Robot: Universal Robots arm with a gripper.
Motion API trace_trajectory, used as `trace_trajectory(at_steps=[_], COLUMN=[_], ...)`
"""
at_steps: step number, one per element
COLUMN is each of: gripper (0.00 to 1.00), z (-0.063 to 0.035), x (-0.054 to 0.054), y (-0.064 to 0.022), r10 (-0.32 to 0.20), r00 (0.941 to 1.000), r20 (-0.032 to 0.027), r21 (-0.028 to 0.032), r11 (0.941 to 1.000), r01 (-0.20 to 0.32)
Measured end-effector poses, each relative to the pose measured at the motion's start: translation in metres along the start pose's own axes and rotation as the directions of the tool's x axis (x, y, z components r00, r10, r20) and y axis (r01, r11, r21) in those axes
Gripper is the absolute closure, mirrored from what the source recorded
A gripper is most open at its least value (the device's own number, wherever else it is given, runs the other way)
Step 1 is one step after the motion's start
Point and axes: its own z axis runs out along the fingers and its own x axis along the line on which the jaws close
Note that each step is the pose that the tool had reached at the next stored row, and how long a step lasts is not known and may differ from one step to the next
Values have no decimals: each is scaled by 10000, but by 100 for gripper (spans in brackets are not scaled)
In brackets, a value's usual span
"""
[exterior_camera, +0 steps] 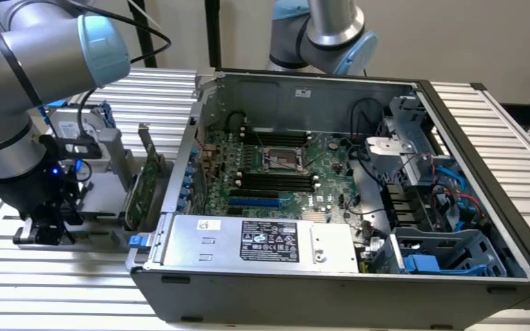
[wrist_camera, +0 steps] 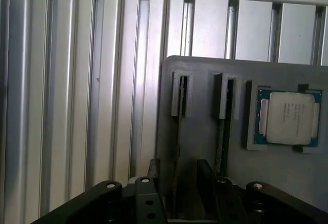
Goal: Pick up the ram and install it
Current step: 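Pick up the ram and move it above insertion slot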
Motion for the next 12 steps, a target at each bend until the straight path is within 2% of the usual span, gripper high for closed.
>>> trace_trajectory(at_steps=[5, 9, 10, 12], gripper=[0, 0, 100, 100], z=[0, 0, 0, 0], x=[5, 6, 6, 7], y=[0, 0, 1, 1], r10=[271, 297, 299, 301], r00=[9996, 9996, 9996, 9995], r20=[6, 7, 7, 7], r21=[5, 5, 5, 5], r11=[9996, 9996, 9996, 9995], r01=[-271, -297, -299, -301])
